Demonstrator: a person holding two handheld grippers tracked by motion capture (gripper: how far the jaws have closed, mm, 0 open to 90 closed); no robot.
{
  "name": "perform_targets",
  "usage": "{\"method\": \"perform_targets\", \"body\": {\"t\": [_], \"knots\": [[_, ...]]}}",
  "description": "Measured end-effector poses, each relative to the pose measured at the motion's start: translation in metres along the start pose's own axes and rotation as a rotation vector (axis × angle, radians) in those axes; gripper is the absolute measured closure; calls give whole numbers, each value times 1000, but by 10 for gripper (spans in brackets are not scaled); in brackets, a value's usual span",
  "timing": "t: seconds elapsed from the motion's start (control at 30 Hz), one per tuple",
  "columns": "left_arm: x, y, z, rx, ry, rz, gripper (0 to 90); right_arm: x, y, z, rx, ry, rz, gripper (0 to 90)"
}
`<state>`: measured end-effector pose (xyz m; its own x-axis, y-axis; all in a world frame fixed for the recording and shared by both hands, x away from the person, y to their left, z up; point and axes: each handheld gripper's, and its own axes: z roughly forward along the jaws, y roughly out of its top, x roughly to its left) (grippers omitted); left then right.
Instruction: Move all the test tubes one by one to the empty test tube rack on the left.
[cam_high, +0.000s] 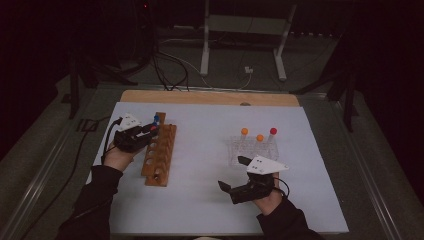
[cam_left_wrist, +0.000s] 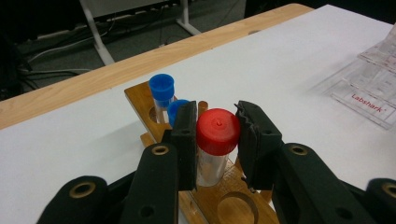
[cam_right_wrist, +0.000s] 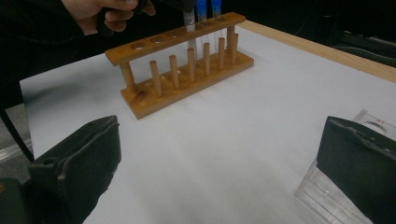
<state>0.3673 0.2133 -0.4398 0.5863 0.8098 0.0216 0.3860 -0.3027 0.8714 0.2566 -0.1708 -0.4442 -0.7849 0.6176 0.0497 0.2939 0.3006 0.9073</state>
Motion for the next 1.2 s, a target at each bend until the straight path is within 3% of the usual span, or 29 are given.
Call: {"method": "perform_targets", "body": {"t": [0.1, 0.27, 0.5, 0.67, 0.8, 1.07, 1.2], "knots": [[-1, 1, -4, -7, -14, -4, 620, -1, 1, -2, -8, -9, -2, 0], [-8, 5, -14, -45, -45, -6, 389, -7, 5, -10, -27, -31, -5, 0], [-22, 11, -25, -103, -152, -19, 164, -31, 12, -30, -67, -118, 13, 0], [-38, 14, -29, -104, -258, 14, 33, -53, 10, -44, -75, -213, 36, 0], [-52, 15, -32, -107, -303, 52, 17, -71, 5, -52, -72, -271, 70, 0], [-68, 11, -34, -118, -347, 70, 17, -101, -10, -50, -24, -371, 134, 52], [-71, 11, -35, -121, -358, 81, 17, -113, -17, -44, -6, -395, 139, 183]]}}
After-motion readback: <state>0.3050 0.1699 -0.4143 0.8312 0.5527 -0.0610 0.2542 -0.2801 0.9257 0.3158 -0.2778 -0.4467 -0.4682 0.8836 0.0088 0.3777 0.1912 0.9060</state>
